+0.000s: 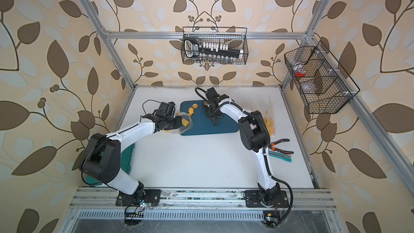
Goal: Put the cookies into a resealable bag to prevent moisture
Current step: Pick up the cookie from the tray.
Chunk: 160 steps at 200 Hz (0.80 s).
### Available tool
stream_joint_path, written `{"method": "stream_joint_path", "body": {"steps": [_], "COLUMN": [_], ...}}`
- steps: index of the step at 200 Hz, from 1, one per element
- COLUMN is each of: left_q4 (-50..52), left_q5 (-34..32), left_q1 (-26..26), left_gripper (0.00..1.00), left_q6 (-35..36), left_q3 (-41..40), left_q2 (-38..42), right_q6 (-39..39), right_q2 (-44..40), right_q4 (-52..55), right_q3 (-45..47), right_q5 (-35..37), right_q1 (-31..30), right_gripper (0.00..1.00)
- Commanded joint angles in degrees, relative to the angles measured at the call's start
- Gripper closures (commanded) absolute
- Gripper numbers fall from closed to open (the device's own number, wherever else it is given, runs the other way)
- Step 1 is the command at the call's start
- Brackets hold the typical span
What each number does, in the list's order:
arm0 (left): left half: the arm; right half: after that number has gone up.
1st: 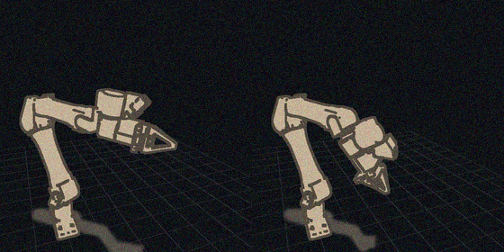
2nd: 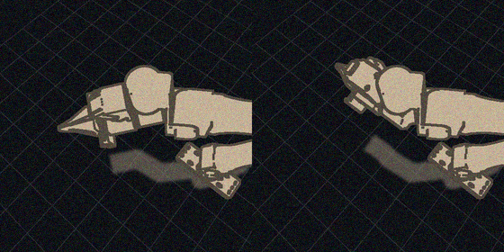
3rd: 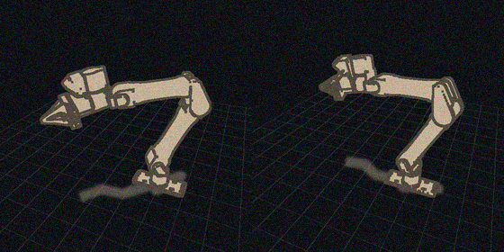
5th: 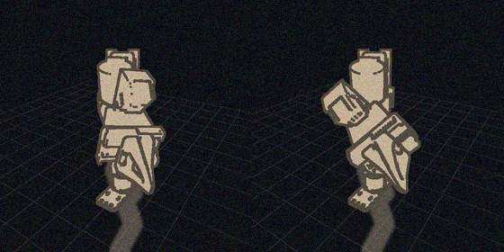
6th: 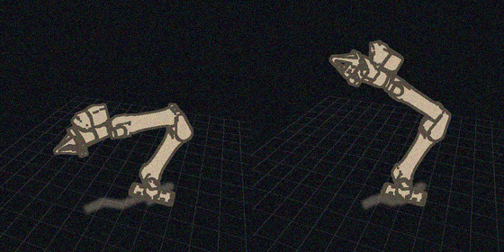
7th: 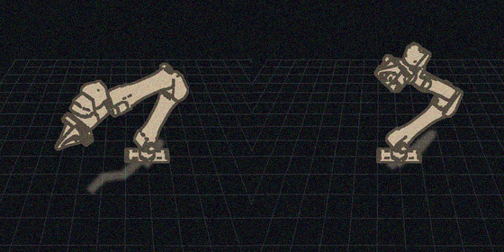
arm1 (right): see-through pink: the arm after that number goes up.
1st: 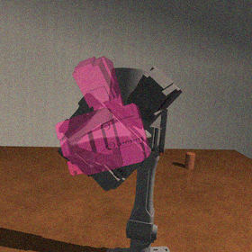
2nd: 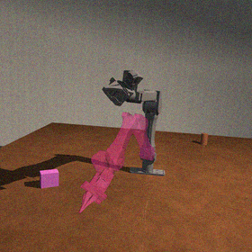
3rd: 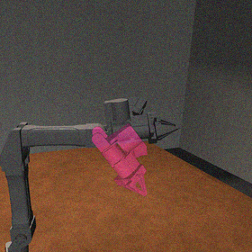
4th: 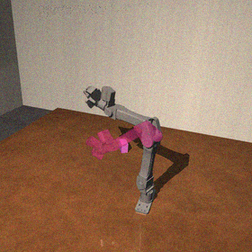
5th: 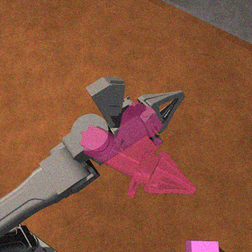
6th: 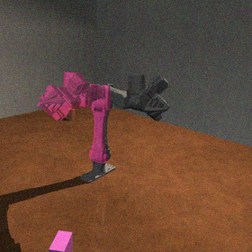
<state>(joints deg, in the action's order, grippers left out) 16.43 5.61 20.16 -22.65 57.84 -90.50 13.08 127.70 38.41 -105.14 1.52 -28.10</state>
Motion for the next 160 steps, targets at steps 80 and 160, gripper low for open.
{"method": "stream_joint_path", "body": {"steps": [80, 160], "left_q4": [-0.78, -0.83], "left_q5": [3.45, 4.67], "left_q1": [-0.39, -0.39], "left_gripper": [1.0, 1.0], "left_q6": [-0.01, -0.41], "left_q3": [1.47, 2.28], "left_q2": [-0.82, -1.75], "right_q6": [-0.31, -6.12], "right_q2": [-25.59, -35.74], "right_q4": [-12.95, -15.44], "right_q3": [27.93, 37.99], "right_q5": [-0.91, -2.21], "right_q1": [-0.92, -12.26], "right_gripper": [0.65, 0.7]}}
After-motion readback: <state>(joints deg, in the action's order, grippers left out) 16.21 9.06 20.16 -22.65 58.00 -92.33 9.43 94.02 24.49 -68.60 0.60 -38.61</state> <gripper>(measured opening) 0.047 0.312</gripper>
